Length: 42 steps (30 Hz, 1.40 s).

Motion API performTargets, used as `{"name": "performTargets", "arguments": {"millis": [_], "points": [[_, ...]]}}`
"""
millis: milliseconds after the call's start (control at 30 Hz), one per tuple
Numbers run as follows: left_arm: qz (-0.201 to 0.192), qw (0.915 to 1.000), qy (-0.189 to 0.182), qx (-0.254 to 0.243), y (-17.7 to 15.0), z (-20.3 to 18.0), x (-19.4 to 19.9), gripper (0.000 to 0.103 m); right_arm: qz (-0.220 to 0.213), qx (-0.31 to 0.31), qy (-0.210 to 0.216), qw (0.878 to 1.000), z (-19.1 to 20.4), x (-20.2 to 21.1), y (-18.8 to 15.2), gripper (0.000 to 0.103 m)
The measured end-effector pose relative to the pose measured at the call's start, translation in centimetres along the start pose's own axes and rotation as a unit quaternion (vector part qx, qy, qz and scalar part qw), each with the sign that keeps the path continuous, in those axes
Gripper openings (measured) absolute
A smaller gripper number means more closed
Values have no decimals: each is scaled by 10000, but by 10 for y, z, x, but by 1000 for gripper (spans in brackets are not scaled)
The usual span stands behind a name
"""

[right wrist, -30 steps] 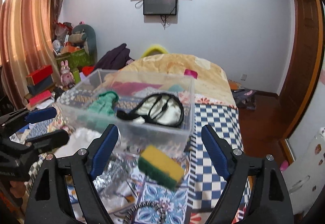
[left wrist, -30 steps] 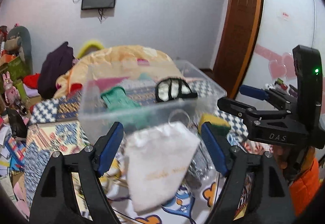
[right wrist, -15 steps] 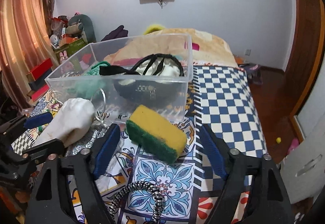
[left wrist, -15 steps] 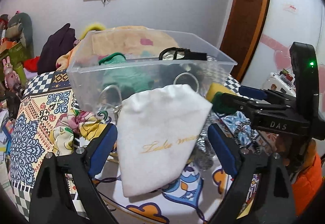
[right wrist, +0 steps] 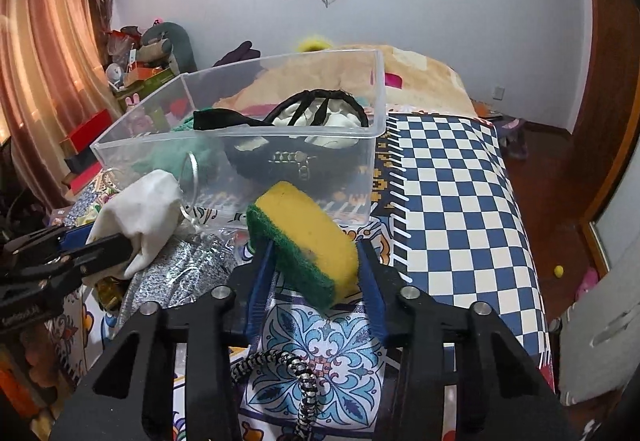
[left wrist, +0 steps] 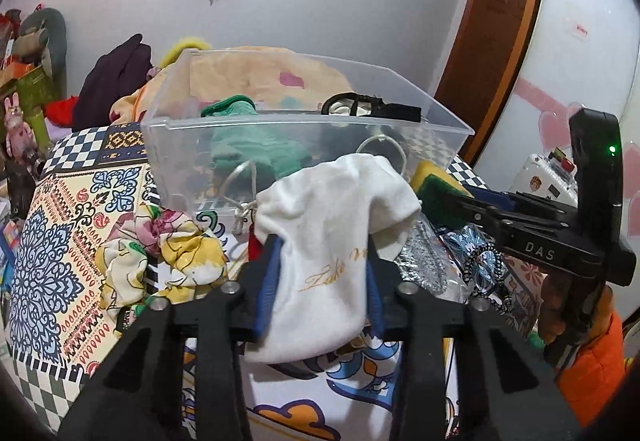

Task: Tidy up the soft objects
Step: 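Grasp the white drawstring pouch with the left tool while the right tool grasps the yellow-green sponge, then lower the pouch and sponge into the clear box while both tools open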

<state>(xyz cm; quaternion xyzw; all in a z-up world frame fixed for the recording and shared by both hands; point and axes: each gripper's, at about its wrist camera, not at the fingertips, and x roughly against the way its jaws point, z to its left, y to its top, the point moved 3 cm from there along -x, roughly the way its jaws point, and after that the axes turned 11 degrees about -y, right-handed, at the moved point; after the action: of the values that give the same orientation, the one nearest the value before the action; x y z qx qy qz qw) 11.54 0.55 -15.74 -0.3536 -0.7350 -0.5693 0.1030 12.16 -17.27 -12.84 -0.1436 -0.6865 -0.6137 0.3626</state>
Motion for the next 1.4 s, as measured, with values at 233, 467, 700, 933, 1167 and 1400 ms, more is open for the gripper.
{"name": "performTargets", "arguments": {"millis": [233,467,700,933,1167,1400], "points": [[-129,9999,-25,-39,0,-3,15,14,-260,6,61,9996,-4,19,7,32],[-432,9987,-81,-249,5,-20,42,11,-600,112,181,9980,0,42,17,31],[-901,9950,49,-422,25,-25,71,11,-909,66,152,9957,0,55,32,31],[-1177,9917,222,-463,49,-22,82,11,-1093,27,88,9940,5,57,50,31],[-1331,9883,462,-587,77,-15,79,11,-1250,42,163,9920,15,49,70,31],[-1218,9900,509,-489,94,1,53,11,-1205,114,197,9925,30,26,82,31]]}}
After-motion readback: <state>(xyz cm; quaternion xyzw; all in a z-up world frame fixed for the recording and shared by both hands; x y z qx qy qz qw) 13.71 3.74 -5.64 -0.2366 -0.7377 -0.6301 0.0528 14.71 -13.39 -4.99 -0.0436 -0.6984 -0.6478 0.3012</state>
